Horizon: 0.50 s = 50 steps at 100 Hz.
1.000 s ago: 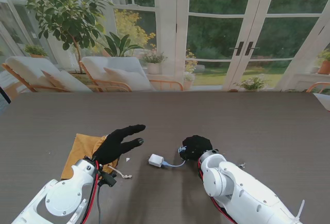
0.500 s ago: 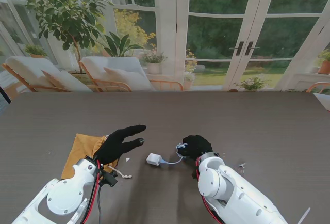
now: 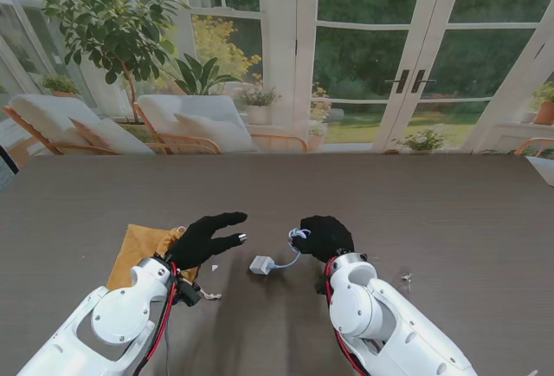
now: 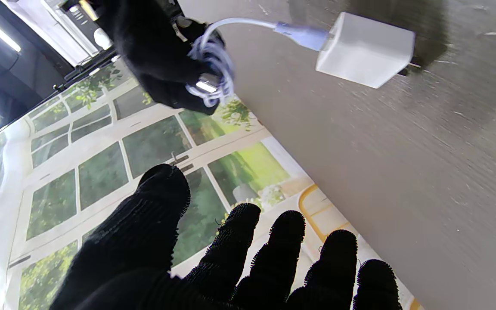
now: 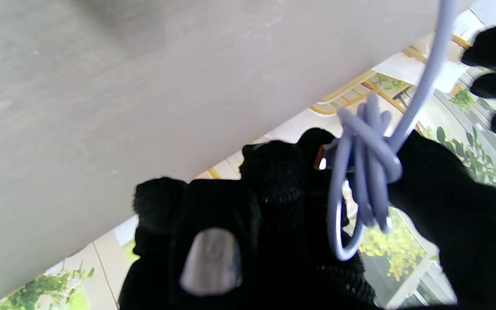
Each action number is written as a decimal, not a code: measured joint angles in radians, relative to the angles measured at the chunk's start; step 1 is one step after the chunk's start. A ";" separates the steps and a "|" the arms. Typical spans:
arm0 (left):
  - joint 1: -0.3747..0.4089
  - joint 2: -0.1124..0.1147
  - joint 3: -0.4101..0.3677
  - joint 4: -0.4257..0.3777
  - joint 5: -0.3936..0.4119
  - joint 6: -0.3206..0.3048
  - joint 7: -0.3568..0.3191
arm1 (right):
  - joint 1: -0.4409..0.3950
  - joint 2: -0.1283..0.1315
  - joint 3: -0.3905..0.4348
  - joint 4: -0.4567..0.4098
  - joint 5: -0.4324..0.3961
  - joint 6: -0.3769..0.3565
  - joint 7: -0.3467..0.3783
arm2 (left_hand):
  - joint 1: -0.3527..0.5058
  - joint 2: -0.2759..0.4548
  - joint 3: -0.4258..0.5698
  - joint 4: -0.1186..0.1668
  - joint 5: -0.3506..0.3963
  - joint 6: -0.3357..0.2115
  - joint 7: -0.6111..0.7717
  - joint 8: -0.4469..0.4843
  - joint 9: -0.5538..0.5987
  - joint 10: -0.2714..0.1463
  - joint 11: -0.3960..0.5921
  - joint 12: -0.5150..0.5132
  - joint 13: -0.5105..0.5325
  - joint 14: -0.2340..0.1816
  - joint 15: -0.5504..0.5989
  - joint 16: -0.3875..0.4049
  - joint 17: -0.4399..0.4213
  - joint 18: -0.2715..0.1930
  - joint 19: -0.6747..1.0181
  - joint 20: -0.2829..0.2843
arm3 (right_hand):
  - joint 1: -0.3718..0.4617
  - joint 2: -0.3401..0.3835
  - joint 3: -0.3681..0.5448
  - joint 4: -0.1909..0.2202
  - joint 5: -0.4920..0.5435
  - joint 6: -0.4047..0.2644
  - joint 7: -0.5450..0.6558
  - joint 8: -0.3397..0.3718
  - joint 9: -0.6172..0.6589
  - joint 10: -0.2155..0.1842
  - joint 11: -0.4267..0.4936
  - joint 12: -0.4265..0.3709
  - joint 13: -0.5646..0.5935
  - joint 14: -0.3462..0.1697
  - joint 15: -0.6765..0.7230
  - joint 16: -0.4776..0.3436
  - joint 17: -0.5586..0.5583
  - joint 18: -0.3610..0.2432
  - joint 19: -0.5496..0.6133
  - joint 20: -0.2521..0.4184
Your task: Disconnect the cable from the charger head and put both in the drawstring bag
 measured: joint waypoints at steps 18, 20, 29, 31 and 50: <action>-0.047 0.006 0.024 0.049 0.002 -0.011 -0.024 | -0.011 0.004 0.012 -0.061 -0.019 0.005 -0.001 | -0.017 -0.033 0.029 0.000 -0.001 0.001 0.000 0.000 -0.012 -0.007 0.001 0.000 -0.001 -0.006 0.000 0.000 -0.004 -0.002 0.000 0.000 | 0.001 -0.021 0.000 0.000 0.000 -0.012 0.000 0.004 0.000 -0.002 0.000 0.000 0.000 -0.003 0.001 0.002 0.000 -0.005 0.000 0.000; -0.052 0.006 0.027 0.053 0.004 -0.014 -0.027 | -0.012 0.004 0.014 -0.066 -0.021 0.005 -0.001 | -0.022 -0.047 0.039 0.000 -0.004 0.001 0.000 0.000 -0.012 -0.010 0.001 0.000 -0.001 -0.007 0.000 0.000 -0.004 -0.002 0.000 0.000 | 0.001 -0.021 0.000 0.000 0.000 -0.012 0.000 0.004 0.000 -0.002 0.000 0.000 0.000 -0.003 0.002 0.002 0.000 -0.005 0.000 0.000; -0.071 0.010 0.040 0.070 0.018 -0.026 -0.036 | -0.015 0.007 0.019 -0.092 -0.031 0.007 0.002 | -0.042 -0.052 0.079 0.009 -0.006 0.001 -0.001 -0.002 -0.012 -0.022 0.001 0.000 -0.001 -0.010 0.000 0.000 -0.004 -0.011 0.000 0.000 | 0.001 -0.021 0.000 0.000 0.000 -0.013 0.000 0.004 0.000 -0.002 0.000 0.000 0.000 -0.003 0.002 0.003 0.000 -0.006 0.000 0.000; -0.075 0.011 0.044 0.074 0.021 -0.029 -0.039 | -0.016 0.008 0.020 -0.098 -0.033 0.008 0.003 | -0.041 -0.072 0.087 0.008 -0.006 0.001 -0.001 -0.002 -0.012 -0.025 0.001 0.000 -0.001 -0.011 0.000 0.000 -0.004 -0.011 0.000 0.000 | 0.001 -0.021 0.000 0.000 0.000 -0.013 0.000 0.004 0.000 -0.002 0.000 0.000 0.000 -0.003 0.002 0.003 0.000 -0.006 0.000 0.000; -0.120 0.017 0.082 0.113 0.026 -0.055 -0.060 | -0.016 0.012 0.025 -0.148 -0.051 0.025 0.011 | -0.038 -0.073 0.112 0.008 -0.015 0.001 -0.002 -0.003 -0.012 -0.042 0.001 0.000 -0.001 -0.021 0.000 0.000 -0.004 -0.017 0.000 0.000 | 0.012 -0.030 0.000 -0.001 0.003 -0.013 0.000 0.004 0.000 -0.002 0.000 0.000 0.000 -0.004 0.003 0.007 0.000 -0.006 0.000 0.002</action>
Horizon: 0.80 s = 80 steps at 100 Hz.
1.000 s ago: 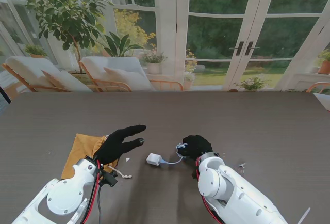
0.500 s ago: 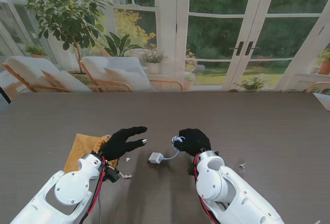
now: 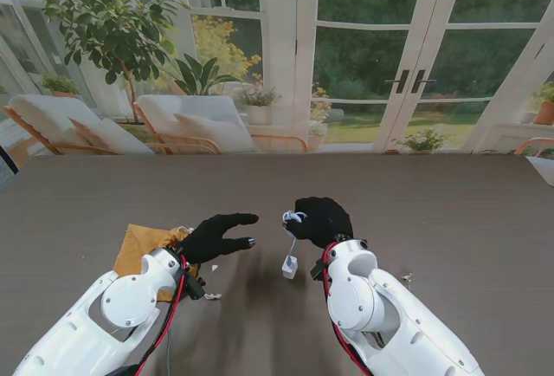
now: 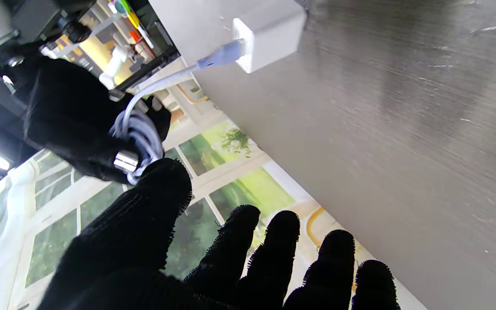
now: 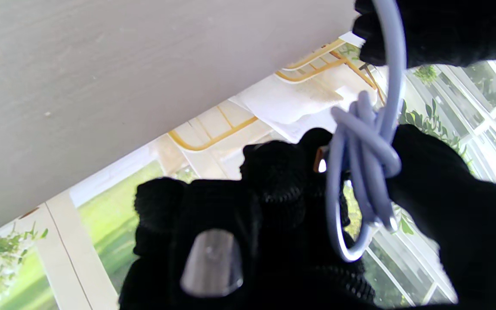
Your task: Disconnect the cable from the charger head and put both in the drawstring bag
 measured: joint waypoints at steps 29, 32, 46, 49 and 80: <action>-0.107 0.000 0.091 0.108 0.003 -0.072 -0.009 | -0.002 0.006 0.012 -0.079 -0.024 0.013 0.018 | -0.038 -0.050 0.037 0.001 -0.054 -0.039 -0.023 -0.011 -0.036 -0.041 -0.012 -0.004 -0.024 -0.032 -0.004 -0.001 0.000 -0.018 0.000 0.000 | 0.000 0.000 0.000 0.000 0.008 -0.001 0.000 0.000 0.000 0.000 0.000 0.000 0.000 0.000 0.001 0.001 0.000 0.000 0.000 0.022; -0.118 0.000 0.099 0.118 0.002 -0.078 -0.010 | -0.003 0.006 0.013 -0.087 -0.024 0.014 0.019 | -0.039 -0.050 0.037 0.001 -0.064 -0.057 -0.026 -0.012 -0.043 -0.046 -0.012 -0.011 -0.025 -0.040 -0.006 -0.002 0.000 -0.021 0.000 0.000 | 0.000 0.000 0.000 0.000 0.008 -0.001 0.000 0.000 0.000 0.000 0.000 0.000 0.000 0.000 0.001 0.001 0.000 0.000 0.000 0.022; -0.160 -0.001 0.129 0.153 -0.009 -0.110 -0.020 | -0.003 0.007 0.013 -0.114 -0.023 0.023 0.021 | -0.054 -0.081 0.048 0.001 -0.076 -0.148 -0.027 -0.013 -0.052 -0.075 -0.012 -0.013 -0.026 -0.053 -0.010 -0.013 0.000 -0.026 -0.001 -0.002 | 0.000 0.000 0.000 0.000 0.008 -0.001 0.000 0.000 0.000 0.000 0.000 0.000 0.000 0.000 0.001 0.002 0.000 0.000 0.000 0.022; -0.166 -0.001 0.133 0.156 -0.010 -0.116 -0.026 | -0.003 0.007 0.013 -0.120 -0.024 0.025 0.022 | -0.063 -0.092 0.044 0.001 -0.076 -0.168 -0.027 -0.013 -0.052 -0.080 -0.012 -0.013 -0.026 -0.053 -0.010 -0.014 0.000 -0.029 -0.001 -0.002 | 0.000 0.000 0.000 0.000 0.008 -0.001 0.000 0.000 0.000 0.000 0.000 0.001 0.000 0.000 0.001 0.002 0.000 0.000 0.000 0.022; -0.189 0.000 0.148 0.174 0.009 -0.168 -0.042 | 0.010 0.011 0.009 -0.162 -0.047 0.040 0.046 | -0.157 -0.186 0.169 -0.005 -0.075 -0.242 -0.006 -0.023 -0.052 -0.107 -0.010 -0.024 -0.025 -0.066 -0.010 -0.026 0.000 -0.033 -0.001 -0.022 | 0.001 0.000 0.000 0.000 0.008 -0.001 0.000 0.001 0.000 0.000 0.000 0.001 0.000 0.000 0.001 0.002 0.000 0.000 0.000 0.023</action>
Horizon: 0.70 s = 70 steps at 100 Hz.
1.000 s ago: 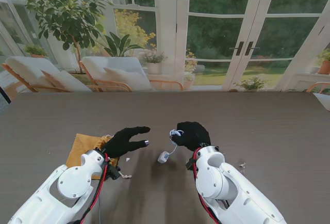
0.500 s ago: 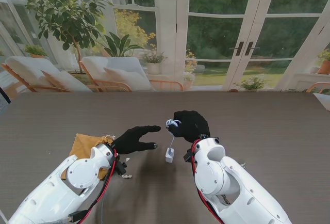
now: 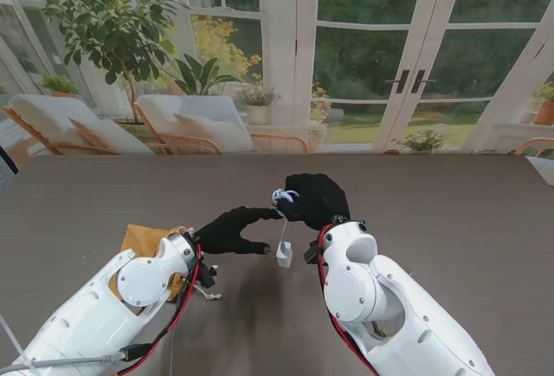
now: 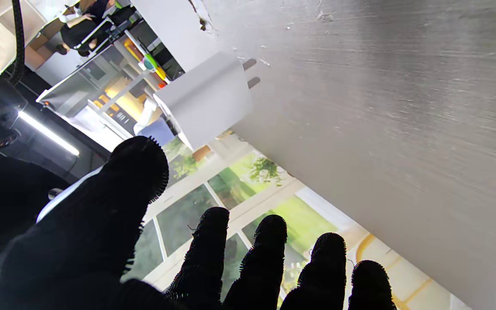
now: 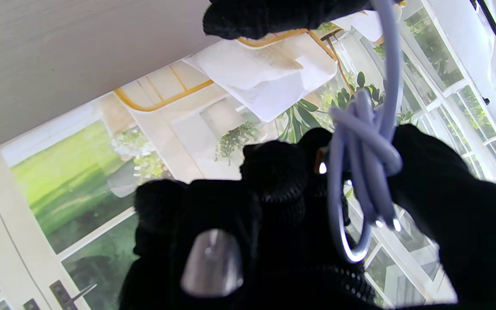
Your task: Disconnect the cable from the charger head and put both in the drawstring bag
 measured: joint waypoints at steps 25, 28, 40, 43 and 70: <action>-0.017 0.001 0.023 0.017 -0.003 -0.016 -0.001 | 0.022 0.001 -0.013 -0.013 -0.006 0.024 0.006 | -0.018 -0.058 0.072 -0.003 0.000 0.080 0.003 0.000 0.000 -0.010 0.000 -0.001 0.001 0.000 0.000 -0.001 0.002 0.000 0.000 -0.004 | 0.000 0.000 0.000 0.000 0.000 0.000 0.000 0.000 0.000 0.000 0.000 0.000 0.000 0.000 0.000 0.000 0.000 0.000 0.000 0.000; -0.019 0.001 0.025 0.017 -0.002 -0.016 -0.003 | 0.026 0.001 -0.016 -0.013 -0.006 0.029 0.005 | -0.019 -0.055 0.078 -0.003 0.000 0.084 0.004 0.001 0.000 -0.011 0.000 -0.001 0.002 0.000 0.000 -0.001 0.003 0.000 0.000 -0.004 | 0.000 0.000 0.000 0.000 0.000 0.000 0.000 0.001 0.000 0.000 0.000 0.000 0.000 0.000 0.000 0.000 0.000 0.000 0.000 0.000; -0.025 0.003 0.032 0.014 0.010 -0.013 -0.009 | 0.037 0.000 -0.022 -0.015 -0.009 0.038 0.005 | -0.031 -0.079 0.097 -0.002 0.000 0.086 0.005 0.004 0.000 -0.012 0.000 -0.001 0.004 0.000 0.000 -0.001 0.003 0.000 0.000 -0.005 | 0.001 0.000 0.000 0.000 0.000 0.000 0.000 0.001 0.000 0.000 0.000 0.000 0.000 0.000 0.000 0.000 0.000 0.000 0.000 0.000; -0.027 0.004 0.035 0.014 0.011 -0.013 -0.011 | 0.040 0.000 -0.023 -0.016 -0.012 0.039 0.005 | -0.041 -0.087 0.098 -0.024 0.000 0.086 0.005 0.005 0.000 -0.012 0.000 -0.001 0.004 0.000 0.000 -0.001 0.003 0.000 0.000 -0.006 | 0.001 0.000 0.000 0.000 0.000 0.000 0.000 0.003 0.000 0.000 -0.001 0.000 0.000 0.000 0.000 0.000 0.000 0.000 0.000 0.000; -0.059 0.003 0.071 0.034 -0.012 -0.034 -0.020 | 0.054 -0.003 -0.032 -0.016 -0.020 0.043 0.004 | -0.068 -0.097 0.118 -0.025 0.000 0.011 0.005 0.013 0.000 -0.018 0.000 -0.001 0.006 -0.001 0.000 -0.002 0.003 0.000 0.000 -0.016 | 0.001 0.000 0.000 0.000 0.000 0.000 0.000 0.003 0.000 0.000 -0.001 0.000 0.000 0.000 0.000 0.000 0.000 0.000 0.000 0.000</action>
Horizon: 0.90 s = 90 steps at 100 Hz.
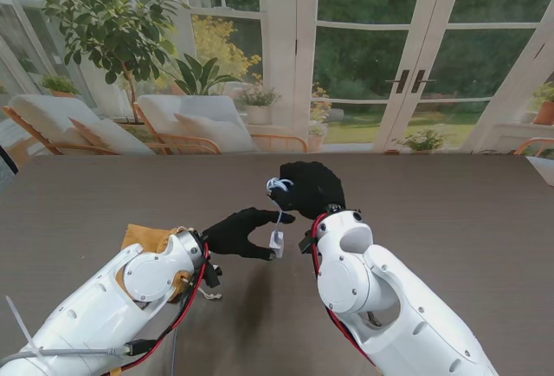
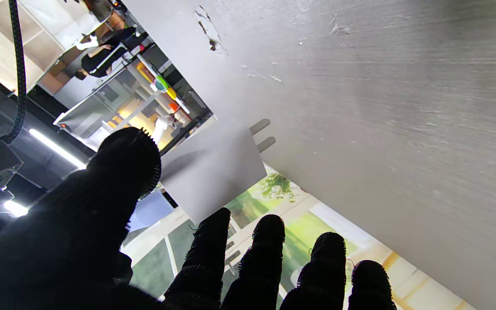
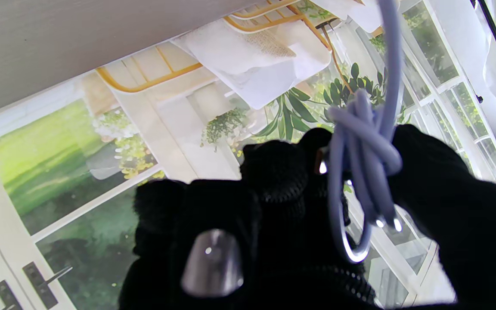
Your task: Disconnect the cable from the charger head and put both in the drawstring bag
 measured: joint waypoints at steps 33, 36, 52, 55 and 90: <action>-0.034 -0.016 0.045 0.056 -0.045 -0.035 0.022 | 0.008 -0.006 -0.006 0.002 0.010 0.006 -0.010 | 0.002 0.000 0.000 0.000 0.080 -0.001 0.087 0.074 0.069 -0.002 0.040 0.014 0.032 0.001 0.045 0.015 0.039 0.000 0.000 0.000 | 0.008 -0.002 0.000 -0.001 0.000 0.000 0.000 0.000 0.000 0.000 -0.001 0.000 0.000 0.000 0.000 0.000 0.000 0.000 0.000 0.000; -0.036 -0.017 0.050 0.059 -0.052 -0.036 0.022 | 0.008 -0.007 -0.006 0.002 0.011 0.006 -0.012 | 0.010 0.000 0.002 0.000 0.099 -0.001 0.099 0.086 0.082 -0.002 0.042 0.020 0.039 0.002 0.048 0.016 0.039 0.000 0.000 0.000 | 0.008 -0.002 0.000 -0.001 0.000 0.000 0.000 0.000 0.000 0.000 -0.001 0.000 0.000 0.000 0.000 0.000 0.000 0.000 0.000 0.000; -0.048 -0.025 0.069 0.084 -0.067 -0.046 0.026 | 0.012 -0.012 -0.008 0.002 0.025 0.013 -0.025 | 0.073 0.001 0.001 0.005 0.158 -0.011 0.180 0.168 0.145 -0.002 0.070 0.064 0.084 0.004 0.083 0.051 0.056 0.000 0.000 0.001 | 0.009 -0.002 0.000 -0.010 0.000 0.000 0.000 0.000 0.000 0.000 -0.001 0.001 0.000 0.000 0.000 0.000 0.000 0.000 0.000 0.001; -0.050 -0.027 0.073 0.090 -0.070 -0.050 0.030 | 0.012 -0.013 -0.008 0.002 0.027 0.014 -0.027 | 0.083 0.002 0.000 0.005 0.169 -0.012 0.204 0.188 0.158 -0.002 0.074 0.073 0.090 0.005 0.087 0.060 0.064 0.001 0.000 0.001 | 0.009 -0.002 0.000 -0.010 0.000 0.000 0.000 0.000 0.000 0.000 -0.001 0.001 0.000 0.000 0.000 0.000 0.000 0.000 0.000 0.001; -0.045 -0.056 0.078 0.119 -0.180 -0.065 0.058 | 0.021 -0.019 -0.007 0.014 0.036 0.025 -0.031 | 0.347 0.126 -0.451 -0.027 0.266 0.028 0.586 0.396 0.421 0.094 0.247 0.359 0.264 0.087 0.371 0.227 0.187 0.064 0.081 0.133 | 0.010 -0.002 0.000 -0.010 0.000 0.000 0.000 0.005 0.000 0.000 -0.001 0.001 0.000 0.000 0.000 0.000 0.000 0.000 0.000 0.001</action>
